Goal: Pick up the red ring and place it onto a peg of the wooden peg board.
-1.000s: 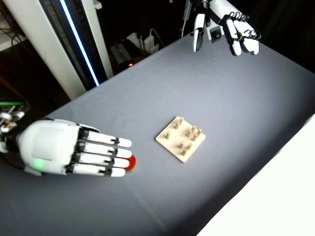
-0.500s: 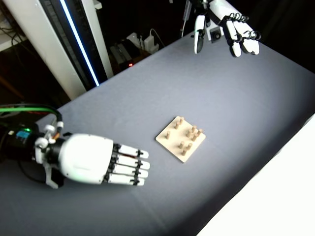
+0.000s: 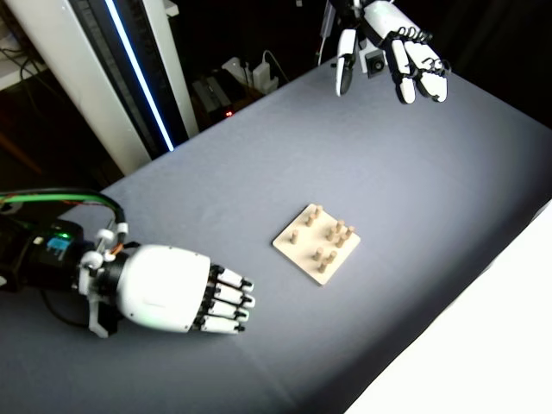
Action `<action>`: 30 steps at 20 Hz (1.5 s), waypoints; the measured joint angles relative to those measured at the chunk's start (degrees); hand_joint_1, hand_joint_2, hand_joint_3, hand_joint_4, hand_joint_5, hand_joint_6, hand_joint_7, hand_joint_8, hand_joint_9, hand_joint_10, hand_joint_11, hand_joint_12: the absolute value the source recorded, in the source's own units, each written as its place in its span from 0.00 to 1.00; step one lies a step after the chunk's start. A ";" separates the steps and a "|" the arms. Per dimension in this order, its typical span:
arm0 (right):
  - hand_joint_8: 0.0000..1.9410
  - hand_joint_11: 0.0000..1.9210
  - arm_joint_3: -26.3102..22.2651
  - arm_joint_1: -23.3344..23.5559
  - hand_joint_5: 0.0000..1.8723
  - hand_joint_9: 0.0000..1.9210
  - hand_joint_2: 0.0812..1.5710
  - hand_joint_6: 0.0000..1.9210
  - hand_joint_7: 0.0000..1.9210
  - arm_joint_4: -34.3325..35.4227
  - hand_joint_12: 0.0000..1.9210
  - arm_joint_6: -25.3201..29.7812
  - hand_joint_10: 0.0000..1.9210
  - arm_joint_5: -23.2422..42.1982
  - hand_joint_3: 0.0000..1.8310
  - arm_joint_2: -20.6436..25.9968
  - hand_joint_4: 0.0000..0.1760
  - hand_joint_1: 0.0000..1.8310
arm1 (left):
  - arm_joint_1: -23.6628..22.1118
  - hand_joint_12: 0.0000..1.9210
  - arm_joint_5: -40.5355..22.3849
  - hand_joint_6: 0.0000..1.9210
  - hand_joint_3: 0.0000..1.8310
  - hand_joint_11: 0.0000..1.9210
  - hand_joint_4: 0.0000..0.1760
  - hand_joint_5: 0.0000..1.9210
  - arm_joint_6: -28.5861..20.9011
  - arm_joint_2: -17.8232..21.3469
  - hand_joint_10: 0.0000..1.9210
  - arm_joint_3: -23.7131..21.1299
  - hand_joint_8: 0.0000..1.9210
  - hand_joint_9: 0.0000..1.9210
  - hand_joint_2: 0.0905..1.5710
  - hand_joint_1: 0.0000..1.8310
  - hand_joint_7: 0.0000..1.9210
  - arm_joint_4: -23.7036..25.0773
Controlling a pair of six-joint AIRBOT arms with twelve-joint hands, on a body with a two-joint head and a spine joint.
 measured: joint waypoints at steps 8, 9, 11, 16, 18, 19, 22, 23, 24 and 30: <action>0.40 0.44 0.11 0.42 0.47 0.54 0.69 0.56 0.53 0.17 0.60 0.09 0.55 0.57 0.00 0.02 0.00 0.76 | 0.00 0.24 0.00 0.00 0.00 0.00 0.10 0.15 -0.04 -0.22 0.00 0.00 0.00 0.03 0.65 0.34 0.04 -0.04; 0.38 0.47 0.11 0.42 0.47 0.56 0.68 0.55 0.55 0.15 0.53 0.09 0.53 0.48 0.00 0.02 0.00 0.75 | 0.00 0.26 0.02 0.00 0.00 0.00 0.12 0.14 -0.04 -0.22 0.00 0.00 0.00 0.04 0.65 0.34 0.04 -0.04; 0.44 0.43 0.11 0.81 0.44 0.54 0.69 0.57 0.53 -0.48 0.50 0.09 0.58 0.11 0.00 0.02 0.00 0.75 | 0.02 0.23 -0.02 0.00 0.00 0.00 0.07 0.14 -0.04 -0.22 0.00 0.00 0.00 0.03 0.65 0.36 0.04 -0.04; 0.07 0.43 -0.33 0.83 0.46 0.52 0.63 0.00 0.49 -1.05 0.53 0.09 0.52 0.35 0.00 0.02 0.00 0.87 | 0.44 0.25 -0.09 0.00 0.00 0.00 0.10 0.15 -0.24 -0.22 0.00 0.00 0.00 0.03 0.64 0.35 0.04 -0.20; 0.00 0.37 -0.33 0.83 0.42 0.47 0.61 0.00 0.45 -1.05 0.55 0.09 0.14 0.35 0.00 0.09 0.00 0.70 | 0.44 0.23 -0.15 0.00 0.00 0.00 0.08 0.14 -0.24 -0.22 0.00 0.00 0.00 0.03 0.65 0.35 0.04 -0.20; 0.00 0.31 -0.66 0.83 0.39 0.46 0.61 0.00 0.42 -1.07 0.55 0.09 0.07 0.35 0.00 0.44 0.00 0.67 | 0.44 0.23 -0.20 0.00 0.00 0.00 0.06 0.15 -0.24 -0.22 0.00 0.00 0.00 0.03 0.65 0.36 0.04 -0.20; 0.00 0.15 -0.96 0.83 0.30 0.27 0.58 0.00 0.26 -1.09 0.40 0.09 0.00 0.98 0.00 1.25 0.58 0.60 | 0.57 0.30 -0.37 0.00 0.00 0.00 0.07 0.15 -0.28 -0.22 0.00 0.00 0.00 0.05 0.65 0.35 0.04 -0.22; 0.00 0.14 -1.05 0.83 0.27 0.25 0.58 0.00 0.24 -0.92 0.40 0.09 0.00 1.40 0.00 1.62 0.61 0.61 | 0.68 0.27 -0.50 0.00 0.00 0.00 0.08 0.15 -0.46 -0.22 0.00 0.00 0.00 0.04 0.65 0.35 0.04 -0.20; 0.00 0.12 -1.05 0.83 0.27 0.25 0.57 0.00 0.24 -0.74 0.43 0.09 0.00 1.44 0.00 1.90 0.61 0.62 | 0.72 0.29 -0.39 0.00 0.00 0.00 0.07 0.15 -0.48 -0.22 0.00 0.00 0.00 0.04 0.64 0.34 0.04 -0.20; 0.00 0.10 -1.05 0.83 0.29 0.26 0.57 0.00 0.26 0.04 0.46 0.09 0.00 0.94 0.00 3.23 0.65 0.63 | 0.72 0.29 -0.48 0.00 0.00 0.00 0.06 0.15 -0.50 -0.22 0.00 0.00 0.00 0.04 0.65 0.34 0.05 -0.22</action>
